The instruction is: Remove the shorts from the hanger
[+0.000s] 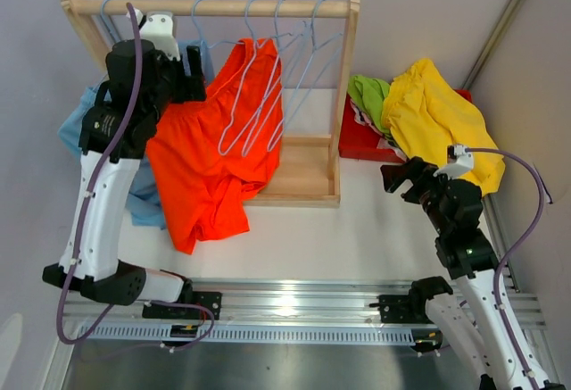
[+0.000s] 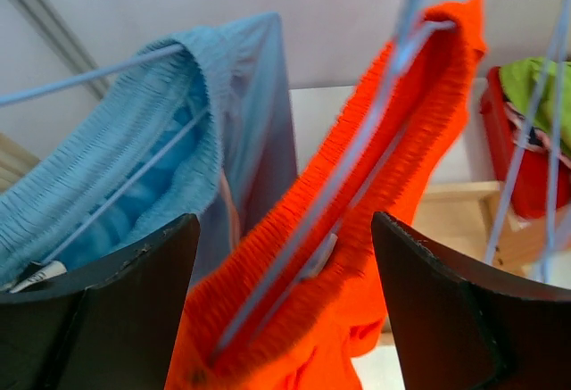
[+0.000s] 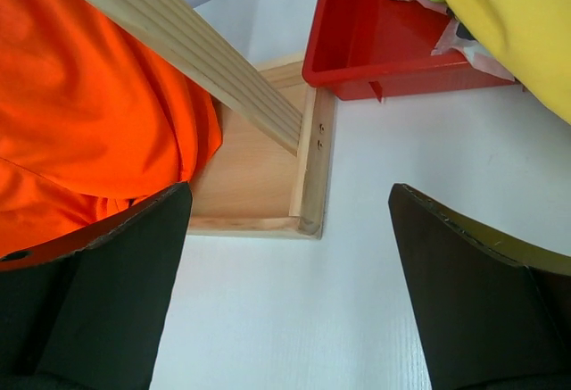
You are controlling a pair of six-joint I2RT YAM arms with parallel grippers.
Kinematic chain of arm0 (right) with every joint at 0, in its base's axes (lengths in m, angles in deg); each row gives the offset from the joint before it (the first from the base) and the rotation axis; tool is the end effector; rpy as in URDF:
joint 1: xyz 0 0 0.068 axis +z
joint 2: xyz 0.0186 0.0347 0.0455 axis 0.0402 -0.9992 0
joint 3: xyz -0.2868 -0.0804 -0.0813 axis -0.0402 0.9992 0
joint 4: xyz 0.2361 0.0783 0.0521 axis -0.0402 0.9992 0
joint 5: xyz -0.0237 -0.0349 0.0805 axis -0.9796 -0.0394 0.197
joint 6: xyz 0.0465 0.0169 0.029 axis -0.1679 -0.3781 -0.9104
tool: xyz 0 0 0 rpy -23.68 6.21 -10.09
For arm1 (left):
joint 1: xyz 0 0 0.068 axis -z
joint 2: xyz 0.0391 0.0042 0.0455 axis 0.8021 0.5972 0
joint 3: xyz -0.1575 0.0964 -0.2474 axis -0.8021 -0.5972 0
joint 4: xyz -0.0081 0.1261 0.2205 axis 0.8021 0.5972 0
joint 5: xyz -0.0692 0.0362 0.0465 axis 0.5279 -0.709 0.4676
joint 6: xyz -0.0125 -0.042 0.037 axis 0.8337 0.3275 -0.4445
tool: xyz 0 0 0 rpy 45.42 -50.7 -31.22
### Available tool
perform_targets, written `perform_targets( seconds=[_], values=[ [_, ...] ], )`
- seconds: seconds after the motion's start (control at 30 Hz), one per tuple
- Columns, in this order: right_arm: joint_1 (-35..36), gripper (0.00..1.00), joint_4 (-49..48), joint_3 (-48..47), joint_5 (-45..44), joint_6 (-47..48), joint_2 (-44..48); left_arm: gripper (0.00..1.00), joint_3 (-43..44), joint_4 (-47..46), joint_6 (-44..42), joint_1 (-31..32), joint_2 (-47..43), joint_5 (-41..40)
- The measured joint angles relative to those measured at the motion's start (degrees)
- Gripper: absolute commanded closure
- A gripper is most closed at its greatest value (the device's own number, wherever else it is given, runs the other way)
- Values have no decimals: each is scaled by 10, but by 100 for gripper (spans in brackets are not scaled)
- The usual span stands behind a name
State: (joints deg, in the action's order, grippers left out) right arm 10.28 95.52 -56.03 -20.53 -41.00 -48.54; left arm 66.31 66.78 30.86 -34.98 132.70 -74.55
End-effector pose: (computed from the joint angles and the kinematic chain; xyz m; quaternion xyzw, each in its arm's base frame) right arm 0.1076 0.0248 0.3409 0.0934 0.7569 0.2306 0.6043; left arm 0.2152 -0.0604 0.5627 0.0311 0.7916 -0.0090 0.6102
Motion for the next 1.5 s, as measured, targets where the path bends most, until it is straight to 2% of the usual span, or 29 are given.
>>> perform_targets(
  seconds=[0.03, 0.1, 0.13, 0.17, 0.23, 0.27, 0.43, 0.6, 0.8, 0.93, 0.97, 1.07, 1.23, 1.37, 1.5],
  values=[
    [0, 1, 4, 1, 0, 2, 3, 18, 5, 0, 0, -11, 9, 5],
    [0, 1, 13, 2, 0, 4, 9, 33, 11, -3, 5, -30, 22, 16],
    [0, 1, 14, 2, 0, 5, 11, 45, 12, -4, 9, -38, 26, 21],
    [0, 2, 14, 2, 0, 5, 12, 70, 14, -4, 12, -44, 31, 31],
    [0, 5, 14, 2, 1, 7, 13, 95, 15, -5, 11, -48, 36, 46],
    [0, 6, 14, 2, 2, 8, 13, 100, 10, -1, 6, -47, 36, 63],
    [0, 10, 12, 11, 8, 8, 13, 100, -34, -31, 19, -50, 14, 92],
    [1, 11, 12, 12, 14, 7, 12, 100, -33, -22, 21, -51, -12, 106],
    [3, 10, 15, 10, 18, 7, 20, 100, 63, 21, 25, -51, -43, 121],
    [5, 5, 19, -2, 25, 8, 28, 100, 74, 28, 24, -51, -111, 126],
    [5, 1, 20, -8, 30, 8, 29, 100, 55, 20, 23, -51, -143, 130],
    [5, 1, 18, -29, 56, 9, 33, 100, -27, 10, 16, -51, -244, 158],
    [7, 1, 2, -99, 166, 10, 20, 100, -155, 4, 7, -51, -401, 269],
    [13, 1, -41, -179, 284, -6, -27, 100, -222, 9, 6, -50, -454, 377],
    [35, 1, -65, -241, 353, -19, -67, 100, -227, 7, 16, -41, -454, 473]
  ],
)
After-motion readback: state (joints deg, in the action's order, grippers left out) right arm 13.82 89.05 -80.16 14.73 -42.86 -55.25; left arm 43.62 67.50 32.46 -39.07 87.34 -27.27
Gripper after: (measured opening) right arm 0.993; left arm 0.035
